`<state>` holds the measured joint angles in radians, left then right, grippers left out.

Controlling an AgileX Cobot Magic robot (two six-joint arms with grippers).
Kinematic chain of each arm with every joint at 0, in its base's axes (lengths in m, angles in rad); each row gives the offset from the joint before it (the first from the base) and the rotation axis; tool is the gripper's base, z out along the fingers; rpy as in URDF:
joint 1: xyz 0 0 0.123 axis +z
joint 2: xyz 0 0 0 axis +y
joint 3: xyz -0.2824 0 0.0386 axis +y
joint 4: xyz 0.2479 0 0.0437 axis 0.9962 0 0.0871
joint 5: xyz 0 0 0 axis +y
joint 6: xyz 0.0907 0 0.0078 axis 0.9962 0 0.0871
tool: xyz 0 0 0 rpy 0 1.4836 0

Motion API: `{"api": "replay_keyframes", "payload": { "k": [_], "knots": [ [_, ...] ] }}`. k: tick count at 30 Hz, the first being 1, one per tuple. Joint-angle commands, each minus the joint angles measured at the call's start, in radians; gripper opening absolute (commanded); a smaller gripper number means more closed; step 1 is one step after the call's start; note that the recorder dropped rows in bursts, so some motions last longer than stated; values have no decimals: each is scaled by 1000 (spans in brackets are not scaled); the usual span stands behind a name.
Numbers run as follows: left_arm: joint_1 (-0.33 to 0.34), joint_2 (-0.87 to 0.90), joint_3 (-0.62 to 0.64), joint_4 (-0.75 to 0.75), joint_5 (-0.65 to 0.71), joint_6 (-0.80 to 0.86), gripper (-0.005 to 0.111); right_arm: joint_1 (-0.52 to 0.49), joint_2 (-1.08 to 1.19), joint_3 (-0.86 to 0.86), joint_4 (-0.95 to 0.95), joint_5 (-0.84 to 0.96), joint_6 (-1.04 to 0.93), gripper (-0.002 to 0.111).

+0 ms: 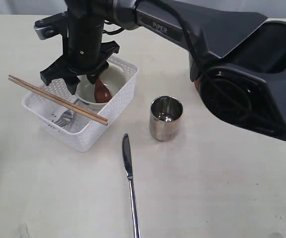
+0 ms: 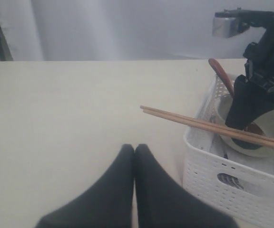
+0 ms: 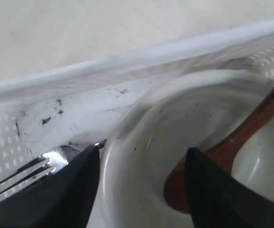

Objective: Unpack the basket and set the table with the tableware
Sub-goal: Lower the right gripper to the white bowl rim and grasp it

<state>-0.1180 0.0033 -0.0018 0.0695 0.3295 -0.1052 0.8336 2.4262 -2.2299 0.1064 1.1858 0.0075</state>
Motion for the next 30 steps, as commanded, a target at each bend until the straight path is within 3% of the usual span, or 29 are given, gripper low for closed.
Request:
{"api": "replay_keyframes", "payload": {
  "k": [1, 13, 14, 16, 19, 30],
  "knots": [
    [-7, -3, 2, 4, -5, 1, 0, 6, 0, -2, 24, -10, -2, 51],
    [-7, -3, 2, 4, -5, 1, 0, 17, 49, -2, -15, 18, -8, 51],
    [-7, -3, 2, 4, -5, 1, 0, 17, 49, -2, -24, 20, -8, 49],
    [-7, -3, 2, 4, -5, 1, 0, 17, 57, -2, -41, 28, -8, 35],
    [-7, -3, 2, 4, -5, 1, 0, 17, 59, -2, -41, 30, -56, 3],
    [-7, -3, 2, 4, -5, 1, 0, 29, 37, -107, -122, 35, -83, 0]
  ]
}}
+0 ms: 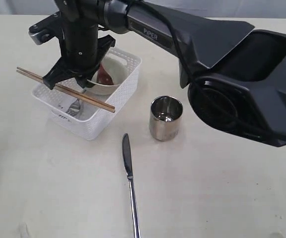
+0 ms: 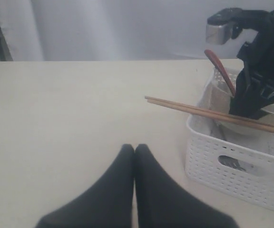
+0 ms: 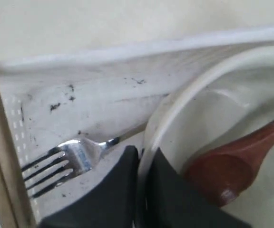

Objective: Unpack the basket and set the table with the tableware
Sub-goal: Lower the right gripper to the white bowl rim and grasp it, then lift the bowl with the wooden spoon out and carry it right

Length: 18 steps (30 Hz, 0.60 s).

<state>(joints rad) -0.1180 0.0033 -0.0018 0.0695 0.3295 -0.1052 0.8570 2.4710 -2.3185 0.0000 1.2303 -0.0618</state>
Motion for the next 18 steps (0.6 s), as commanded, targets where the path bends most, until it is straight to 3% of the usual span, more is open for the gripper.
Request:
{"api": "replay_keyframes", "payload": {
  "k": [1, 6, 18],
  "knots": [
    [-7, -3, 2, 4, -5, 1, 0, 10, -8, -18, -34, -9, -14, 0],
    [-7, -3, 2, 4, -5, 1, 0, 51, -11, -18, -134, -9, -14, 0],
    [-7, -3, 2, 4, -5, 1, 0, 55, -90, -18, -170, -9, 4, 0]
  ]
}}
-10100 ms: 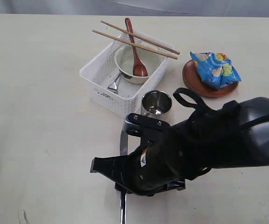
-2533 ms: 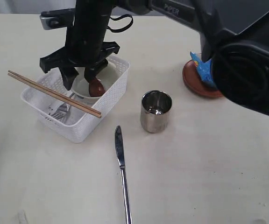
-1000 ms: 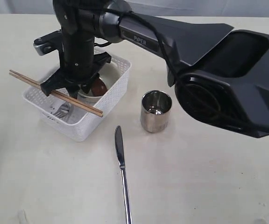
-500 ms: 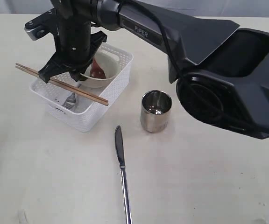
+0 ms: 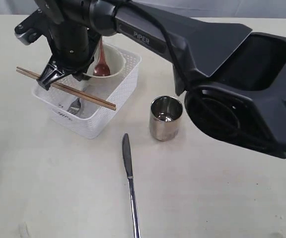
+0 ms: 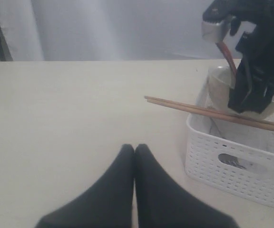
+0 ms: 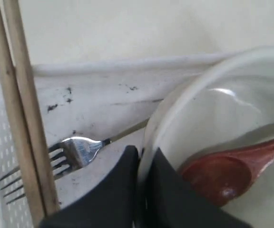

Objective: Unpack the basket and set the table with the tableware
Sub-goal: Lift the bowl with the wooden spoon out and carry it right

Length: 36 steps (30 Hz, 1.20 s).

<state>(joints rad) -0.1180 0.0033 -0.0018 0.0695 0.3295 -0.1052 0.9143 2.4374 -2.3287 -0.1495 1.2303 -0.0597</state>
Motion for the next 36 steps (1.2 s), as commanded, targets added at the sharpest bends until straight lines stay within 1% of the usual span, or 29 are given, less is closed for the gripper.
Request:
{"api": "replay_keyframes", "payload": {
  "k": [1, 15, 21, 25, 29, 36],
  "knots": [
    [-7, -3, 2, 4, -5, 1, 0, -2, -63, -8, -21, -9, 2, 0],
    [-7, -3, 2, 4, -5, 1, 0, -6, -154, 12, -21, -9, 20, 0],
    [-7, -3, 2, 4, -5, 1, 0, -48, -233, 188, -19, -9, 28, 0],
    [-7, -3, 2, 4, -5, 1, 0, -73, -299, 265, -26, -9, 28, 0],
    [-7, -3, 2, 4, -5, 1, 0, -75, -384, 342, -83, -9, 42, 0],
    [-7, -3, 2, 4, -5, 1, 0, -99, -517, 551, -83, -9, 60, 0]
  ]
}}
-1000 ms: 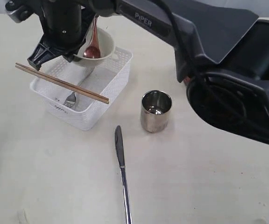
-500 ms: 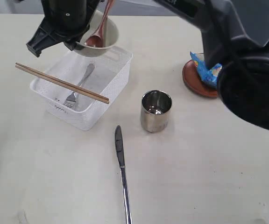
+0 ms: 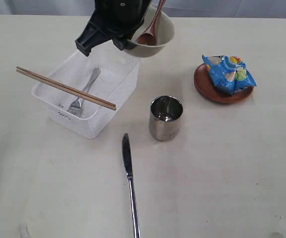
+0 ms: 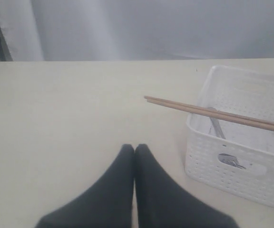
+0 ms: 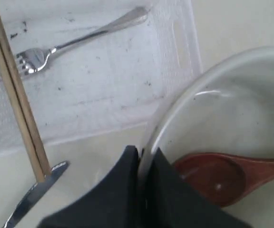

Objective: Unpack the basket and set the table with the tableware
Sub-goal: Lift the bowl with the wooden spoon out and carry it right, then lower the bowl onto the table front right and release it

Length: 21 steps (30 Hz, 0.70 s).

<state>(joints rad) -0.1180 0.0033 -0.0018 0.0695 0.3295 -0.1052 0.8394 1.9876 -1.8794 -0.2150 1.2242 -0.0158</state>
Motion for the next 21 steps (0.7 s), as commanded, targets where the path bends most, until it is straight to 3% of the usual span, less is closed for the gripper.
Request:
{"api": "replay_keyframes", "payload": {
  "k": [1, 12, 21],
  "knots": [
    [-7, -3, 2, 4, -5, 1, 0, -32, -89, 138, -18, -3, 21, 0],
    [-7, -3, 2, 4, -5, 1, 0, -176, -406, 539, 12, -8, 78, 0],
    [-7, -3, 2, 4, -5, 1, 0, -182, -550, 841, 122, -120, 95, 0]
  ]
}}
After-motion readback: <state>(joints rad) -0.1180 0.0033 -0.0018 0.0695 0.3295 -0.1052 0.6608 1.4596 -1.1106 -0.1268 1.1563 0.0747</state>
